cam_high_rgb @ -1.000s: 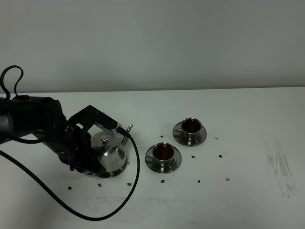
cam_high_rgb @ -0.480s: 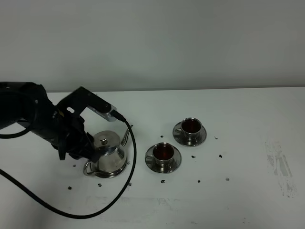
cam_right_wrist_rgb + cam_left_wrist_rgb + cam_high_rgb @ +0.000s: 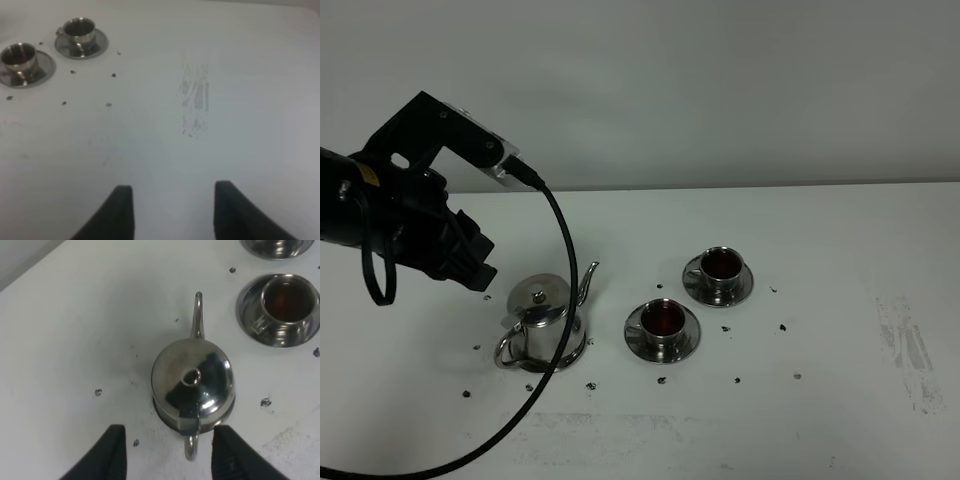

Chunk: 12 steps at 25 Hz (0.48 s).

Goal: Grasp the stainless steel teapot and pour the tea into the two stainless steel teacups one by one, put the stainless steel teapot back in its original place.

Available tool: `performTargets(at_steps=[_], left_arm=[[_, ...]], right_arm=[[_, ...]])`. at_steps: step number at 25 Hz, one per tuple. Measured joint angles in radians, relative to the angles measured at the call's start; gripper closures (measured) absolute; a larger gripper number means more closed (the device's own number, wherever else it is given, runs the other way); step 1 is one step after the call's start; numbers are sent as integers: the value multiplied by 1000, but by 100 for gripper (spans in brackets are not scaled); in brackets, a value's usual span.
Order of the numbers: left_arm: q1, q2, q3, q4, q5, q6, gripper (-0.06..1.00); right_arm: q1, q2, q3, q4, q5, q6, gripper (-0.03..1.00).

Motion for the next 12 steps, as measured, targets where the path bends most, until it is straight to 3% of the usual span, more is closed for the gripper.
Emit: performTargets(at_steps=[3,8,12], left_arm=[[8,-33,0,-10,58,-54,53],[46,-149,0,-51,176,-236,53],[78,-262,0,-57,249,-308,53]], right_arm=[[0,0,0,0,0,0,61],[0,0,0,0,0,0,61],[0,0,0,0,0,0,61]])
